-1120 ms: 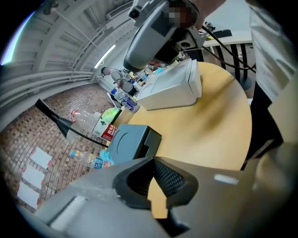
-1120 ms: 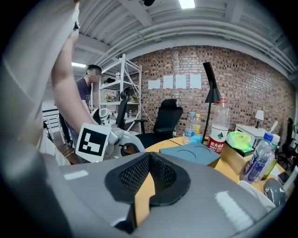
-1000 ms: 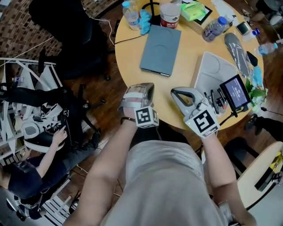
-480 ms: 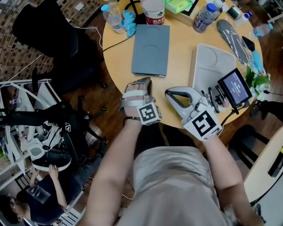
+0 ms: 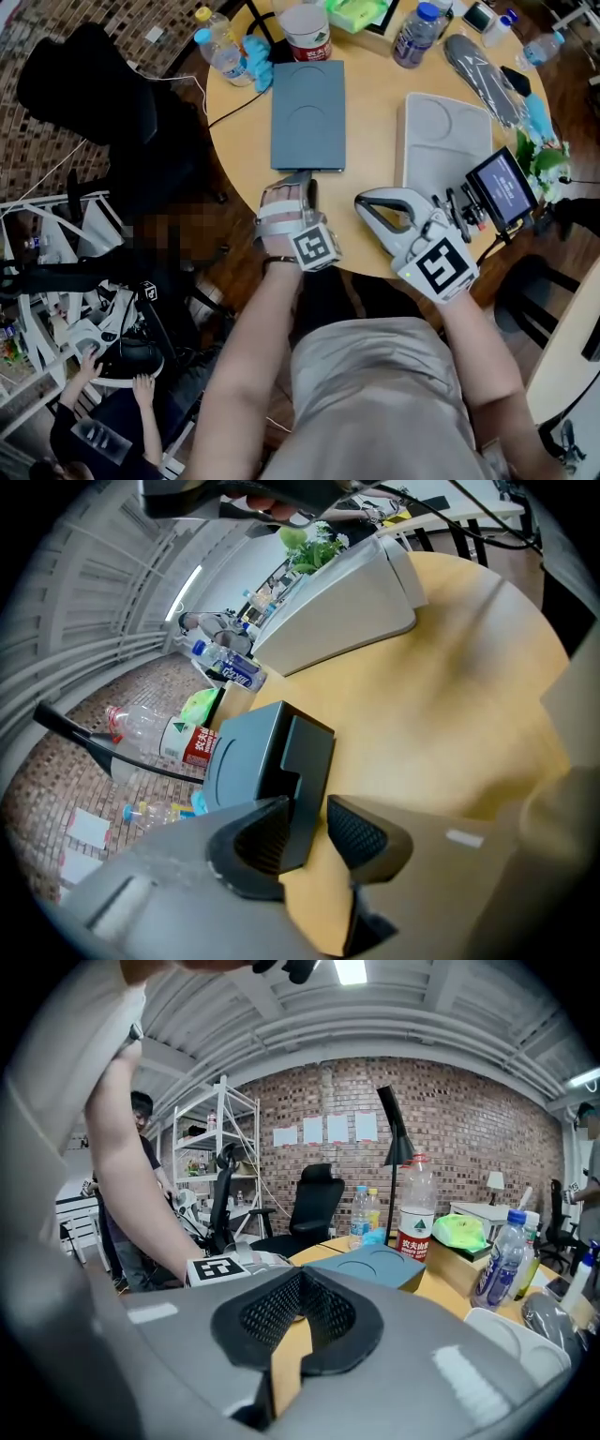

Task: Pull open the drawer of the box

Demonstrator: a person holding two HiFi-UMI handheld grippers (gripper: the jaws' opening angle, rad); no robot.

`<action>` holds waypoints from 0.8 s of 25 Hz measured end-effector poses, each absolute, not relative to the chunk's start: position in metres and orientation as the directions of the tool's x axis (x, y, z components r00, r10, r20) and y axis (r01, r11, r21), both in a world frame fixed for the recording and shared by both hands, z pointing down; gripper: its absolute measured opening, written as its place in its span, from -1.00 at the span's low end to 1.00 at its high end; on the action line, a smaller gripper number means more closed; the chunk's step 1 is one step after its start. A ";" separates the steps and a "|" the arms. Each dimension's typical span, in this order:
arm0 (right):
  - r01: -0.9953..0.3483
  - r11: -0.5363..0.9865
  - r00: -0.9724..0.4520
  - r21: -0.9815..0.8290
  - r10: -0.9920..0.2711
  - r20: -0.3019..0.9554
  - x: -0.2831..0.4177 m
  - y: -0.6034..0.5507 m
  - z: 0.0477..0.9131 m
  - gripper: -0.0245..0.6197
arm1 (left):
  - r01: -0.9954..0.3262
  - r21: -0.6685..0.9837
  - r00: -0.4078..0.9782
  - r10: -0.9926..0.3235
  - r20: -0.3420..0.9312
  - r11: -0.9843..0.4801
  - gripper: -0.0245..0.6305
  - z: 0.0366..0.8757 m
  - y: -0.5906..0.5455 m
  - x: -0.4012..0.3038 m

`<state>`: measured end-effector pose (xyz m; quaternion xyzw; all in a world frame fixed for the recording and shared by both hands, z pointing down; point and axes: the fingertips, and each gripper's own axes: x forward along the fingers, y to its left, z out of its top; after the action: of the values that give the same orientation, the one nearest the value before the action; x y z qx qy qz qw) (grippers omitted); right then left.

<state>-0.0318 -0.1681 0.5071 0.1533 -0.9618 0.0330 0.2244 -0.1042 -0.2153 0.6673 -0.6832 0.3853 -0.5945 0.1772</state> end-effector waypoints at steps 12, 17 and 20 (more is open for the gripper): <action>-0.338 0.941 -0.846 0.000 -0.304 0.438 -0.023 -0.172 0.504 -0.91 | -0.261 -0.722 -0.003 -0.747 0.665 -0.641 -0.44 0.676 -0.208 -0.099; -0.356 0.935 -0.849 -0.007 -0.320 0.420 -0.020 -0.178 0.501 -0.91 | -0.153 -0.733 -0.020 -0.739 0.673 -0.663 -0.47 0.683 -0.207 -0.101; -0.360 0.933 -0.846 -0.014 -0.320 0.426 -0.021 -0.178 0.502 -0.91 | -0.051 -0.732 -0.034 -0.731 0.681 -0.680 -0.53 0.687 -0.207 -0.105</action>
<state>-0.0208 -0.1784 0.5024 0.1770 -0.9597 0.0465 0.2132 -0.1048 -0.2068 0.6869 -0.6441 0.3036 -0.6519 0.2608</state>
